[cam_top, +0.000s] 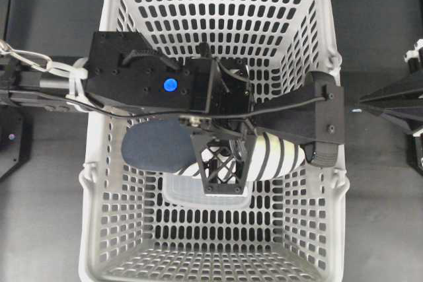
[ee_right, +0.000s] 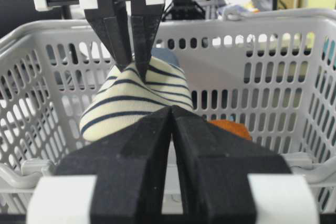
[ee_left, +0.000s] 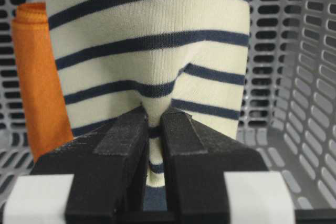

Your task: Pick up the slipper from the shopping basket with the left arm.

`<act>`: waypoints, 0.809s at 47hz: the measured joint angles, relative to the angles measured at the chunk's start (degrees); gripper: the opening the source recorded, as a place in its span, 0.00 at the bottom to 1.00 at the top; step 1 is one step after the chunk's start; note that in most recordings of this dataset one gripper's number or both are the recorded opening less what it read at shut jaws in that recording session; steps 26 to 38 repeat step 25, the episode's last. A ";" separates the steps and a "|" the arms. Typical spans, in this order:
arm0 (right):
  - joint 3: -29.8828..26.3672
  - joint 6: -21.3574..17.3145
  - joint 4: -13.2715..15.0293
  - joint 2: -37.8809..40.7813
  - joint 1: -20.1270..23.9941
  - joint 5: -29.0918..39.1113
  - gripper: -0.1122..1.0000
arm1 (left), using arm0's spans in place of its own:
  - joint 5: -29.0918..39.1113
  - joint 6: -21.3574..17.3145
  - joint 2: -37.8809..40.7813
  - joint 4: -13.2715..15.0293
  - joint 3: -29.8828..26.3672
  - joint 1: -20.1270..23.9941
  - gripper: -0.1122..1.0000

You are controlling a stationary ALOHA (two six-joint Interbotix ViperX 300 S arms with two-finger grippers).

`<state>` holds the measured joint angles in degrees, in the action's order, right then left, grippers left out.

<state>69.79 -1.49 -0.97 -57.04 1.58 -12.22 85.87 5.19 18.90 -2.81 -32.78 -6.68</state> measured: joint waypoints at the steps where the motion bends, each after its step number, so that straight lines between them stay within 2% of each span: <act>1: 0.09 -0.09 0.00 0.00 0.00 0.00 0.10 | -0.09 0.00 0.00 0.00 0.00 0.00 0.15; 38: 0.09 -0.09 0.00 0.00 0.00 0.00 0.10 | 0.26 -0.35 0.00 0.00 0.26 -0.09 0.15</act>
